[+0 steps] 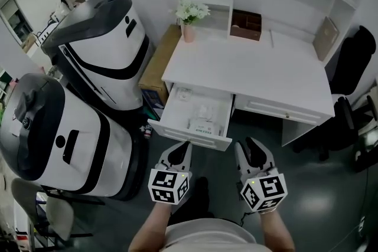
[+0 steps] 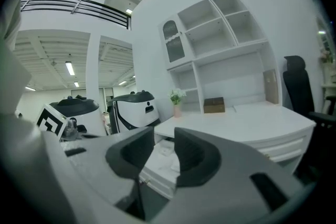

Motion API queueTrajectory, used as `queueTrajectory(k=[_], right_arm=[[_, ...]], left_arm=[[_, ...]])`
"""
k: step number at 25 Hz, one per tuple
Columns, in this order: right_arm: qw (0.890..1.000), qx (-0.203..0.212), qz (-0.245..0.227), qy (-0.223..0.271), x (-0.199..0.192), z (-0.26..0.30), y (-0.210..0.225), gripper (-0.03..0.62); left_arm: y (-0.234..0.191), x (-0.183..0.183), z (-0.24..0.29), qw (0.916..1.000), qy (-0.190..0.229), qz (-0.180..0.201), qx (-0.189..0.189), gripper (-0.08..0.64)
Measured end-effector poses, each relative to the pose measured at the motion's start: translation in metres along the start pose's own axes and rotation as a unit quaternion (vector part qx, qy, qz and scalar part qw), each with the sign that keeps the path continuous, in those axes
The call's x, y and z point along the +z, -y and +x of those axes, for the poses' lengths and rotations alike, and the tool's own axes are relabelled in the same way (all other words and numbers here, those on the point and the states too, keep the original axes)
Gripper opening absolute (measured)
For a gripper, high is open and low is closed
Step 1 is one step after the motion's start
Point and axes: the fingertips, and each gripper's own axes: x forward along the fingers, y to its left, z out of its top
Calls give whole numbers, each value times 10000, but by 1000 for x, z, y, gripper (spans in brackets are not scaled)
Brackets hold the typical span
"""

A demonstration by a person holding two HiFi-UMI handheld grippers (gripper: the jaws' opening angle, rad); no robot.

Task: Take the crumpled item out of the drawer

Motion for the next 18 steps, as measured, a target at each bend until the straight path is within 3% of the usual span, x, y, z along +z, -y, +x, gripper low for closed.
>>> queueTrajectory(k=[18], right_arm=[[9995, 94, -216, 198, 43, 86, 6, 104]], left_arm=[[-67, 30, 60, 9999, 22, -116, 98, -6]])
